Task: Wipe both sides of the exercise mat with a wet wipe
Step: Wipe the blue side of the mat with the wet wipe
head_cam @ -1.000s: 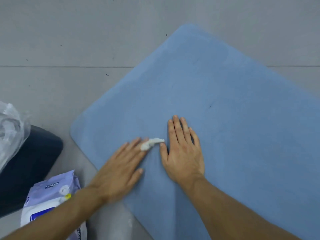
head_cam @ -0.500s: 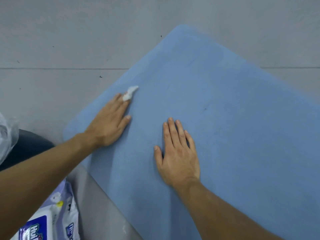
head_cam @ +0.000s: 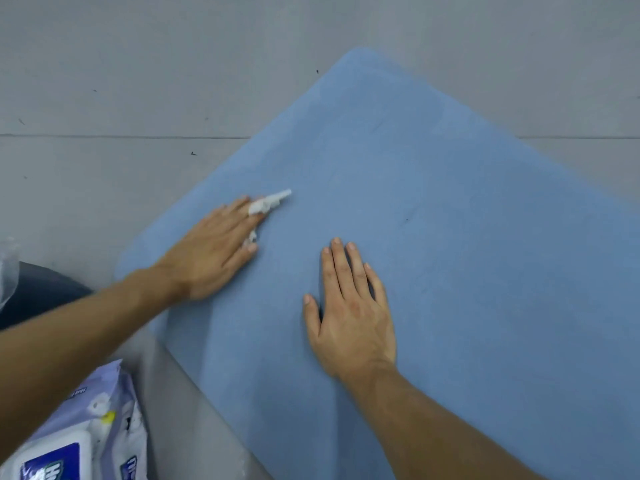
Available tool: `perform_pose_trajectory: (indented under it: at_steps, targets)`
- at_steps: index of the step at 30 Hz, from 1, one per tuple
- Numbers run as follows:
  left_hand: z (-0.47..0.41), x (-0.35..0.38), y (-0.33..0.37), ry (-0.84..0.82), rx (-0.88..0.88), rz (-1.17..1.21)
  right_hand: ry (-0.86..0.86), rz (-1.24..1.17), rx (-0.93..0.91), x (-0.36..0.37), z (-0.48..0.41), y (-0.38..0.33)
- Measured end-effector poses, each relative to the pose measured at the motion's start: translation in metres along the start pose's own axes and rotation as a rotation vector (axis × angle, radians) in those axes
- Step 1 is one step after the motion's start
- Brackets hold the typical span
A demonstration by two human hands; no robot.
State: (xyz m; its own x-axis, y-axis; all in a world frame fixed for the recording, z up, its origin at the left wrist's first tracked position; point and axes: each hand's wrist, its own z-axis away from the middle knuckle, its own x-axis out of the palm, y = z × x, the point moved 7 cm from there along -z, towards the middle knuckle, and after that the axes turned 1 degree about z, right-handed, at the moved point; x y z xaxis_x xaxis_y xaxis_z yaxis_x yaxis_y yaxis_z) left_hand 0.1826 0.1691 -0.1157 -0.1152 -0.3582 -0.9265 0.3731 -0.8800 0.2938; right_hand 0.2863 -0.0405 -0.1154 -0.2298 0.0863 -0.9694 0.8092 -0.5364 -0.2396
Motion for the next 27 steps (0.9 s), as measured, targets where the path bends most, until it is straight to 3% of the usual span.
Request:
perform_pose_trajectory:
  at_steps: [7,11,19,22,27]
  targets:
    - [-0.094,-0.037,-0.043,0.101,-0.208,-0.013,-0.033,-0.003,-0.004,0.002,0.001,0.000]
    - [-0.079,-0.024,-0.011,0.063,-0.042,0.010,-0.020,-0.005,0.005,0.001,0.001,0.000]
    - [0.071,0.030,0.078,0.028,0.301,-0.154,-0.011,0.009,-0.002,0.001,0.001,0.000]
    - [0.070,0.029,0.067,0.003,0.324,-0.186,-0.010,0.011,-0.001,0.001,0.000,0.000]
    - [-0.018,0.002,0.012,-0.008,0.145,-0.110,-0.005,0.003,0.010,0.000,0.000,0.000]
